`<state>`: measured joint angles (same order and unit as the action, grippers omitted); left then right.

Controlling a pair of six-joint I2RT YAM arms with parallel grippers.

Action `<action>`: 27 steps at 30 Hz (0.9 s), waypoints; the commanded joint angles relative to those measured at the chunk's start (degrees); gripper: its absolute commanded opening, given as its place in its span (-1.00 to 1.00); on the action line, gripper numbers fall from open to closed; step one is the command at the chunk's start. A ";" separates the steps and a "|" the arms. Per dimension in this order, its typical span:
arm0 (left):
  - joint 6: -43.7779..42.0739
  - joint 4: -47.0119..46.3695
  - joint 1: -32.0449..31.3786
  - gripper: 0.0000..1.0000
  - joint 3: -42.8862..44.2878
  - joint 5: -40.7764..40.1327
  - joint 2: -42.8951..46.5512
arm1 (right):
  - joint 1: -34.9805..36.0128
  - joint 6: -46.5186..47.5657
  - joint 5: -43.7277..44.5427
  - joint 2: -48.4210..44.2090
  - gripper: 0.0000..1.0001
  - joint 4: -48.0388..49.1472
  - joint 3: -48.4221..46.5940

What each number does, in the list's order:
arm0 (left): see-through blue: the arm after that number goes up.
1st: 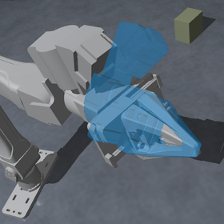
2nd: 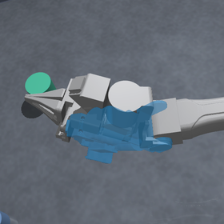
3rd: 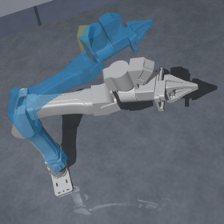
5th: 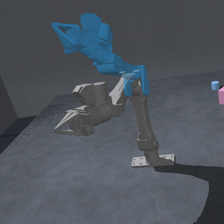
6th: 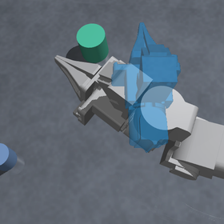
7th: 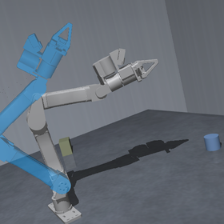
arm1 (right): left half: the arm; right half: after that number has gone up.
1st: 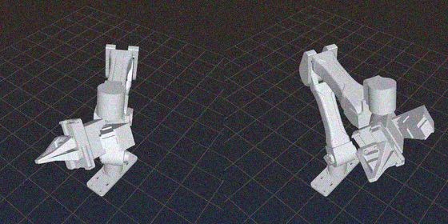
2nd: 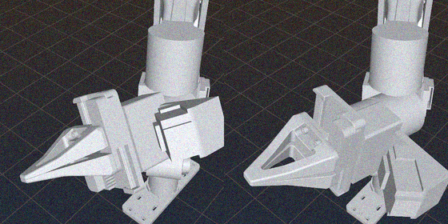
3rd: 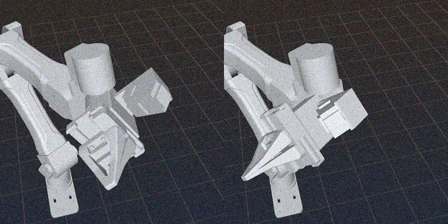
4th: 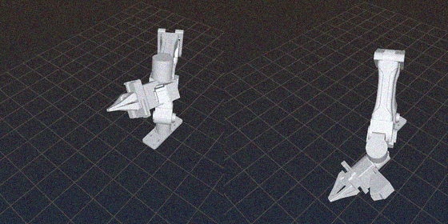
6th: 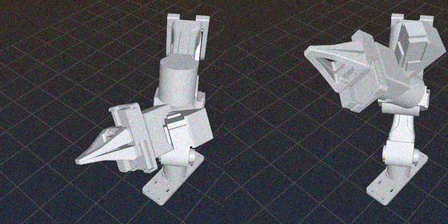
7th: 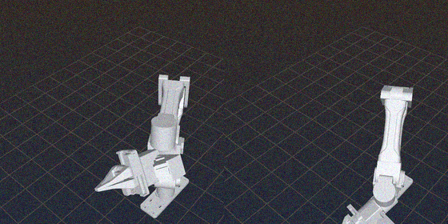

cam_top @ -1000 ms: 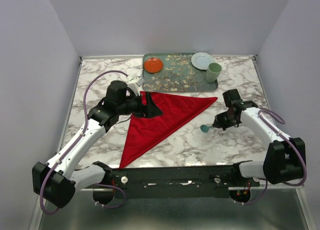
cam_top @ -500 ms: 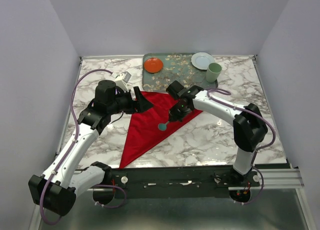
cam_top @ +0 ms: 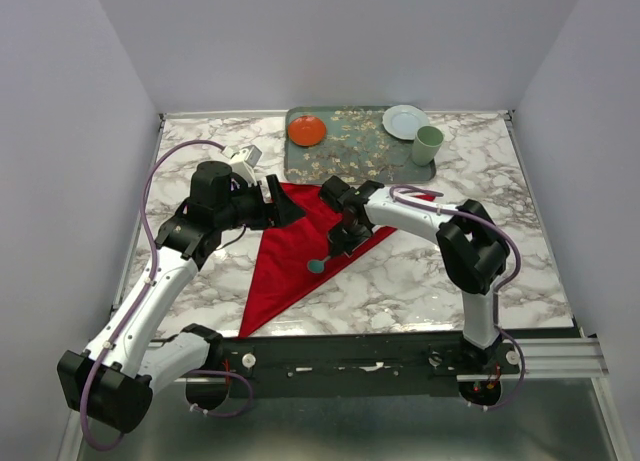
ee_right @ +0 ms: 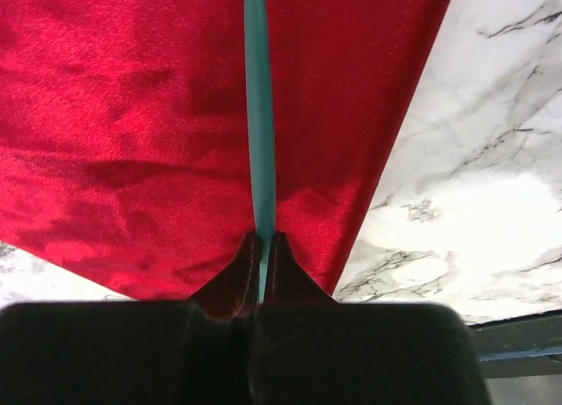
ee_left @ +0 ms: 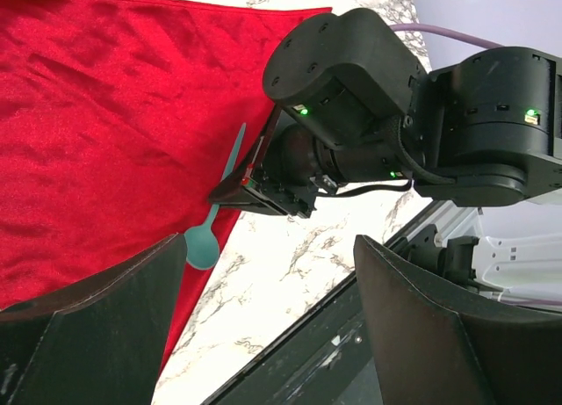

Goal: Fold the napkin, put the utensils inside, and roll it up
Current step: Place the utensil onto the napkin

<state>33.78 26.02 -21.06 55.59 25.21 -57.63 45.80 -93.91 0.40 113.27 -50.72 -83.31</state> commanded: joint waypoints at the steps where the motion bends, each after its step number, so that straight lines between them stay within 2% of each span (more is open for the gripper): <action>1: -0.82 0.35 0.32 0.72 0.39 0.54 1.02 | 0.52 -4.61 -0.05 1.25 -0.99 -1.84 -0.28; 6: -0.91 0.35 0.32 0.72 0.30 1.15 1.03 | 1.13 -6.55 2.49 0.20 -0.99 -4.65 -0.45; 14: -1.00 0.17 0.32 0.72 0.04 1.77 1.29 | 1.66 -7.34 1.71 0.90 -0.99 -6.15 0.60; 27: -1.17 0.35 0.40 0.72 -0.22 1.95 1.90 | 2.01 -8.22 2.23 2.48 -0.99 -2.81 1.13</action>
<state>33.58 26.06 -20.99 55.59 25.61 -57.04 47.16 -100.27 1.02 113.95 -53.63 -82.13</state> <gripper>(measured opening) 0.860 0.016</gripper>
